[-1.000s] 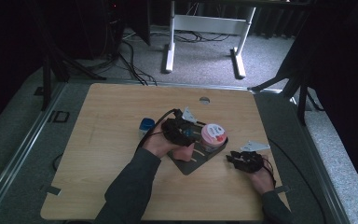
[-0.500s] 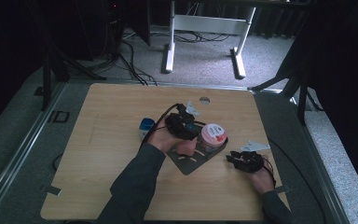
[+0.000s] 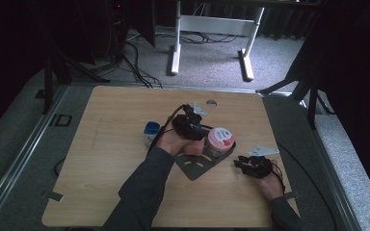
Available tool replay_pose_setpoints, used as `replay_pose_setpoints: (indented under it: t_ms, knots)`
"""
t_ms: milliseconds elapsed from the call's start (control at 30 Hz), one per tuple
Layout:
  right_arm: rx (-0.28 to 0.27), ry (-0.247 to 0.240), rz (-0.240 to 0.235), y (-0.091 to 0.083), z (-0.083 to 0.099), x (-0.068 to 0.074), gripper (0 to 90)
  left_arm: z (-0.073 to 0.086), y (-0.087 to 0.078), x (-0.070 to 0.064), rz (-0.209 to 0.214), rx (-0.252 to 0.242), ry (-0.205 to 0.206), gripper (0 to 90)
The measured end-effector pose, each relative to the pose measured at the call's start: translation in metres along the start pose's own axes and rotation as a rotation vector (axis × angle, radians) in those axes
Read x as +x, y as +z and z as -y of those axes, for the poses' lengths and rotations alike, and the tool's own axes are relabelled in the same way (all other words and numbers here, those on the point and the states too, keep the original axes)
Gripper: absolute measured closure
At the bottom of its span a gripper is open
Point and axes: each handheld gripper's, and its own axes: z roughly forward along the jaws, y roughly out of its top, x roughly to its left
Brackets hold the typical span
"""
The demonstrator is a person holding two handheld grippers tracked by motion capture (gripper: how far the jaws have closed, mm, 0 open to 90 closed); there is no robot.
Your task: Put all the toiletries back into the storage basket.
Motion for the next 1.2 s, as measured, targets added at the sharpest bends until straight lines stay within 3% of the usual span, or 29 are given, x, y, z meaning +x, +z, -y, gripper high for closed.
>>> replay_pose_setpoints:
  t_ms: [600,1200]
  knots:
    - [0.000,0.000,-0.002,0.000,0.000,0.000,66.2,-0.013,0.018,0.010,-0.042,-0.006,0.003,53.6]
    - [-0.001,0.001,-0.007,0.000,0.000,-0.001,66.2,-0.019,0.045,0.025,-0.027,0.013,0.012,53.6]
